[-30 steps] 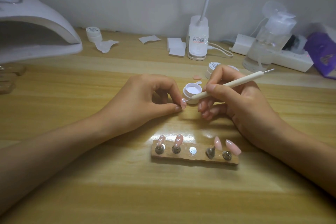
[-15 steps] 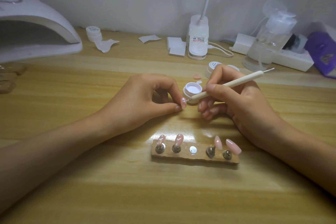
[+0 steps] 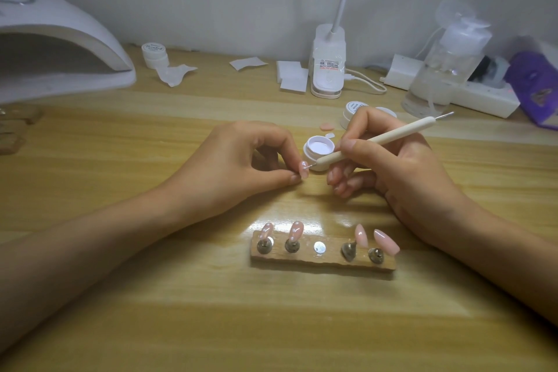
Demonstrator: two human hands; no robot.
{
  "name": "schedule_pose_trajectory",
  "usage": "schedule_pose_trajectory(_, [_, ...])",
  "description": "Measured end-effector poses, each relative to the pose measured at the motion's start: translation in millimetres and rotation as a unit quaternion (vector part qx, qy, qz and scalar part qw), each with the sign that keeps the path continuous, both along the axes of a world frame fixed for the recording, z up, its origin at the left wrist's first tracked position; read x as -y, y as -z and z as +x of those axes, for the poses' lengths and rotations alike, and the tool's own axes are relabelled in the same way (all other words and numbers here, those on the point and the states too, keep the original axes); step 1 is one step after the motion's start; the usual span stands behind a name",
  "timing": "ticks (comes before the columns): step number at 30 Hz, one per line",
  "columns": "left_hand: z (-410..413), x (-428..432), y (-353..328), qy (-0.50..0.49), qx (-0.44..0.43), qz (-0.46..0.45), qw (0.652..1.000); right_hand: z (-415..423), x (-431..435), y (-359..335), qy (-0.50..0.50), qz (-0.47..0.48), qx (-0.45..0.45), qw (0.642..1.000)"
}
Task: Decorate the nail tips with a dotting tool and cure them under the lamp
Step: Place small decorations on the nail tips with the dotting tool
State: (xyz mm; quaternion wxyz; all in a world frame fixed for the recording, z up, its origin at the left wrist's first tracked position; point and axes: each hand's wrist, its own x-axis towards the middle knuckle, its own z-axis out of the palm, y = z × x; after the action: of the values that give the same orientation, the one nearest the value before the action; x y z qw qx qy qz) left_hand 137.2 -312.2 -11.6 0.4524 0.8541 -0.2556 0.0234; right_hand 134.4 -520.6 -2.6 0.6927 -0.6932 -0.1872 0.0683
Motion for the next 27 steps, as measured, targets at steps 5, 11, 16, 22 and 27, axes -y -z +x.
schedule_pose_trajectory(5, [0.1,-0.1,0.6,-0.002,0.003,0.003,1.0,0.3,-0.4,0.1,-0.002,-0.002,0.001,1.0])
schedule_pose_trajectory(11, [0.4,0.0,0.3,-0.002,0.006,0.003,1.0,0.5,0.0,1.0,0.0,0.001,0.004,1.0])
schedule_pose_trajectory(16, [-0.1,0.4,0.6,-0.001,0.004,0.001,1.0,-0.4,0.3,0.7,0.001,0.012,0.004,1.0])
schedule_pose_trajectory(22, [-0.2,0.5,-0.3,-0.001,0.002,0.002,1.0,-1.1,0.6,0.1,-0.003,0.027,0.012,1.0])
schedule_pose_trajectory(27, [-0.4,0.4,-0.5,-0.001,0.003,0.001,1.0,-0.9,0.7,-0.1,-0.012,0.038,0.026,0.999])
